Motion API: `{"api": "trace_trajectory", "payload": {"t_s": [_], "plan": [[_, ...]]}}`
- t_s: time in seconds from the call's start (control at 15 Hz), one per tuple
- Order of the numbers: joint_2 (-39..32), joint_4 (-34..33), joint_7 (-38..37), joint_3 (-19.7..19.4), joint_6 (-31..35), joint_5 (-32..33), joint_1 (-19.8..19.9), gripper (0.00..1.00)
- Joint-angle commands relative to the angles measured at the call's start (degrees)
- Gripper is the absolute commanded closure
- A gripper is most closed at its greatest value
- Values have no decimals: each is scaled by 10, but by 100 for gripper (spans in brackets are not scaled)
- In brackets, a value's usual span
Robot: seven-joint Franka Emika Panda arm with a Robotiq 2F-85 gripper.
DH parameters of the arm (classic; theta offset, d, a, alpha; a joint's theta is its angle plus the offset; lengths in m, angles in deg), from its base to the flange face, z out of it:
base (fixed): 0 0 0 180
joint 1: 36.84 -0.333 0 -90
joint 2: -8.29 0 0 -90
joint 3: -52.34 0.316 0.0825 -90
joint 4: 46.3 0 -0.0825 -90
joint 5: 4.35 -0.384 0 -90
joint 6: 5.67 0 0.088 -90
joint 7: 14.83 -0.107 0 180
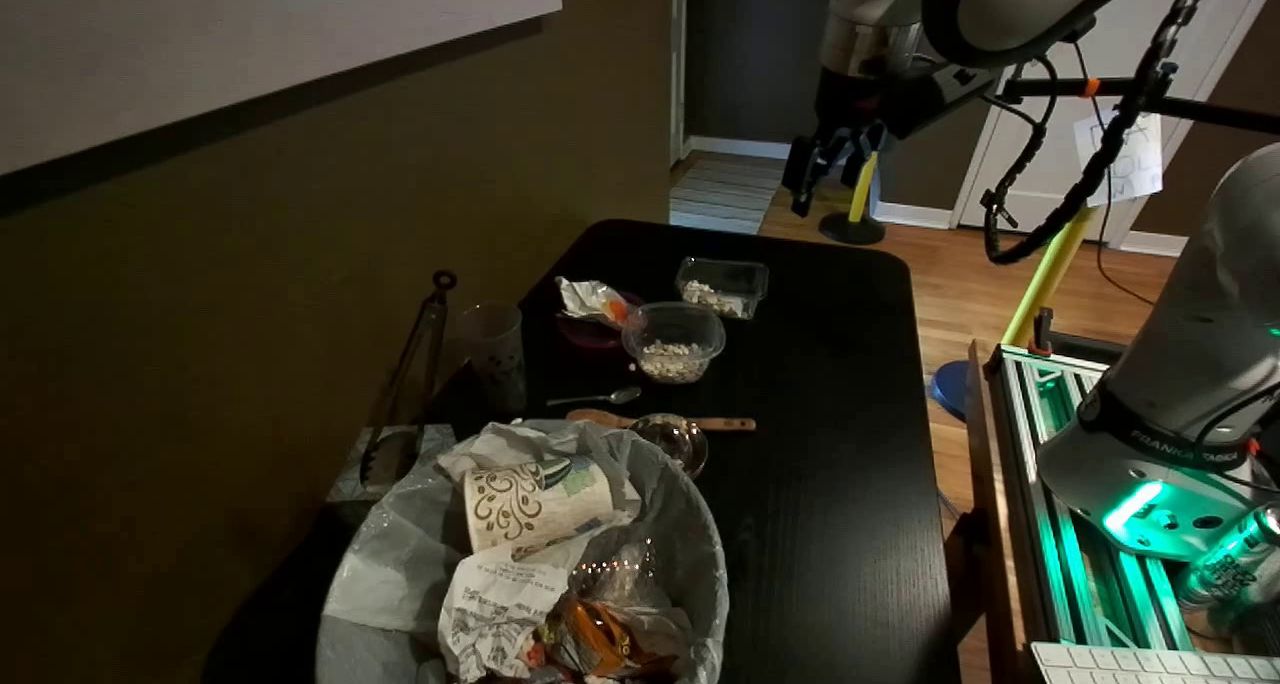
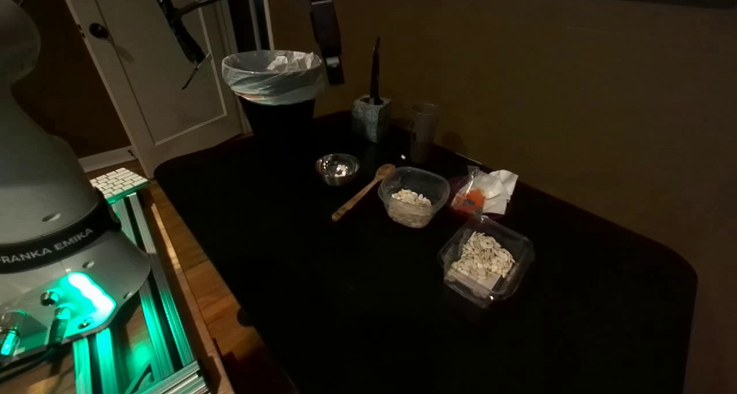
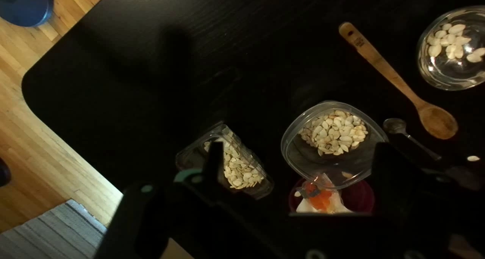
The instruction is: Pour the contents of the silver bowl into the bin
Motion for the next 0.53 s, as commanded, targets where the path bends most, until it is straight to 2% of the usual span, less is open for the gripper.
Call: {"api": "trace_trajectory", "payload": {"t_s": [0.0, 0.27, 0.47], "plan": [[-64, -17, -25, -23, -4, -58, -22, 0], [-168, -13, -51, -25, 30, -130, -44, 0], [-242, 0, -40, -13, 55, -212, -99, 0]]}}
